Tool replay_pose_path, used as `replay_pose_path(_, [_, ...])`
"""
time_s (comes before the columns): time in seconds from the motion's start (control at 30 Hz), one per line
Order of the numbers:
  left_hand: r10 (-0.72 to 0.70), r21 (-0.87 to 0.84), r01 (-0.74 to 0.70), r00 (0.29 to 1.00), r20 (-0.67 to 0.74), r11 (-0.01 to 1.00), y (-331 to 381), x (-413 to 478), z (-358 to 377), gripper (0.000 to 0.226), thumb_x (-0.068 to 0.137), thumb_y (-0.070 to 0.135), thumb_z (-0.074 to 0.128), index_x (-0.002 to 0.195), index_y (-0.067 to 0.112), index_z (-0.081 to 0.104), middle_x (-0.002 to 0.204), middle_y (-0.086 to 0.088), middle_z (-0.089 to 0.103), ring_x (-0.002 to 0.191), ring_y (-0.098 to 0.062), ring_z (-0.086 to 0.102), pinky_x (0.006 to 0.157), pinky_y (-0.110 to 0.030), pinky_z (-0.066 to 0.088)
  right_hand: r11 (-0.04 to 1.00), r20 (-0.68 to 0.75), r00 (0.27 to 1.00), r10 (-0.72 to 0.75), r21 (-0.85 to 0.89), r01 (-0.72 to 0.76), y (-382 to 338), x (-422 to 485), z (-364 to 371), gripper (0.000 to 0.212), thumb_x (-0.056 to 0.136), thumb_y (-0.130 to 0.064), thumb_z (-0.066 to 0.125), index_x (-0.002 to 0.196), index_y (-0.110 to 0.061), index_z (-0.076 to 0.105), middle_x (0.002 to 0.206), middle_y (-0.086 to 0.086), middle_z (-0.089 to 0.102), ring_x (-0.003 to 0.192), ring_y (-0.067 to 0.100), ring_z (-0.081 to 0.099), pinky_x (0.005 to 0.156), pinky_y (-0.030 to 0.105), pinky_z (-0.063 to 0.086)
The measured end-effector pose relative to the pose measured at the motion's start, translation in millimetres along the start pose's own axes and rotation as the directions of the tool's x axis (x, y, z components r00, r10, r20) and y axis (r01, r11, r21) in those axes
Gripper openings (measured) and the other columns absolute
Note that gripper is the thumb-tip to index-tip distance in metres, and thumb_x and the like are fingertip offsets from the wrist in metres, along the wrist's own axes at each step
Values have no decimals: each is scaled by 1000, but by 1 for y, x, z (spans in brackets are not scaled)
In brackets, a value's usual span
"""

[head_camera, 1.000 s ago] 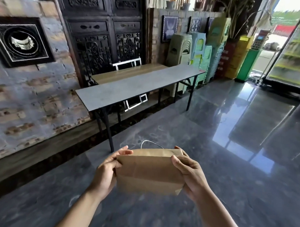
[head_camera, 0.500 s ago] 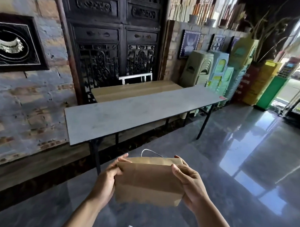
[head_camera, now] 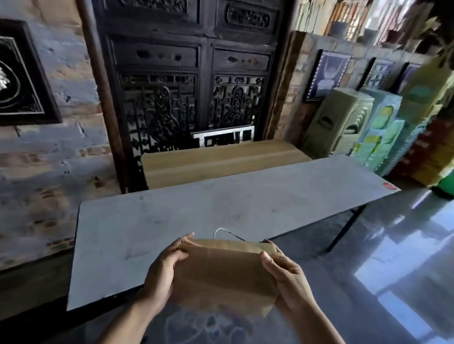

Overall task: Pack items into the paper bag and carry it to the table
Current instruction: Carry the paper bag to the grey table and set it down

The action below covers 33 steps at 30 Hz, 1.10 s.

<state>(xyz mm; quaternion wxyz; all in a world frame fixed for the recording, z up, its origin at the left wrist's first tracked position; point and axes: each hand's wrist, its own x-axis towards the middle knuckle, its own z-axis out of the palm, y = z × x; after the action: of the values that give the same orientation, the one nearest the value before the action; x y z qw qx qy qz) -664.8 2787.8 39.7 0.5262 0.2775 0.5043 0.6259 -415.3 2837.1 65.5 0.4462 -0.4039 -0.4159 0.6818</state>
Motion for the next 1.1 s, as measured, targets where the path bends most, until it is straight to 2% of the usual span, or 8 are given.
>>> replay_pose_path(0.13, [5, 24, -3, 994, -110, 1000, 13, 58, -33, 45, 89, 3, 39, 119, 17, 69, 128, -6, 67, 124, -25, 56, 110, -43, 34, 998, 99, 993, 59, -35, -55, 11, 96, 32, 41, 69, -30, 83, 67, 7, 64, 137, 5, 61, 142, 19, 41, 101, 44, 38])
replay_pose_path(0.27, [97, 96, -78, 972, -215, 992, 26, 125, -57, 29, 85, -1, 43, 102, -5, 66, 130, -3, 64, 130, -23, 52, 119, -49, 27, 991, 187, 976, 115, -85, -101, 21, 188, 61, 39, 68, -31, 85, 71, 4, 69, 148, 1, 52, 138, 20, 46, 103, 46, 38])
replay_pose_path(0.47, [106, 235, -32, 945, -309, 971, 42, 220, -78, 12, 69, 17, 74, 78, 12, 70, 122, 19, 65, 124, 1, 54, 101, -25, 40, 975, 314, 927, 207, -142, -170, 36, 333, 97, 40, 68, -28, 83, 65, 5, 61, 143, -5, 56, 138, 11, 46, 98, 41, 38])
replay_pose_path(0.63, [84, 330, 64, 905, -416, 942, 13, 268, -102, 17, 71, 6, 84, 70, 17, 71, 137, 14, 56, 130, -5, 51, 110, -35, 37, 946, 361, 891, 276, -267, -185, 73, 393, 101, 24, 74, -23, 78, 68, 0, 72, 140, -9, 56, 143, -1, 34, 112, 42, 31])
replay_pose_path(0.77, [17, 387, 174, 896, -443, 905, -26, 276, -114, 20, 69, 5, 85, 64, 21, 75, 135, 22, 48, 126, -7, 56, 92, -11, 46, 858, 336, 867, 368, -483, -176, 108, 409, 94, 10, 81, -6, 78, 74, -12, 81, 157, -6, 39, 132, 1, 47, 99, 33, 44])
replay_pose_path(0.83, [-33, 363, 214, 896, -444, 907, -40, 271, -119, 17, 68, 1, 85, 69, 15, 77, 142, 8, 46, 120, -13, 60, 94, -21, 51, 788, 330, 854, 401, -599, -139, 116, 408, 88, 20, 81, -2, 77, 82, -21, 81, 159, -11, 32, 119, 0, 57, 91, 30, 50])
replay_pose_path(1.0, [-152, 269, 310, 864, -480, 912, -47, 266, -121, 28, 70, -2, 82, 65, 25, 80, 72, 4, 79, 72, -4, 72, 66, -4, 50, 725, 340, 831, 440, -680, -106, 122, 412, 75, 26, 80, 0, 76, 95, -20, 82, 156, -11, 35, 130, 7, 52, 88, 21, 50])
replay_pose_path(1.1, [-95, 276, 274, 847, -523, 921, -46, 268, -128, 12, 70, -1, 81, 73, 10, 76, 67, 22, 75, 88, 4, 65, 71, 1, 46, 731, 292, 844, 450, -664, -160, 126, 421, 77, 21, 78, 0, 79, 93, -14, 82, 153, -3, 44, 134, 15, 50, 98, 32, 47])
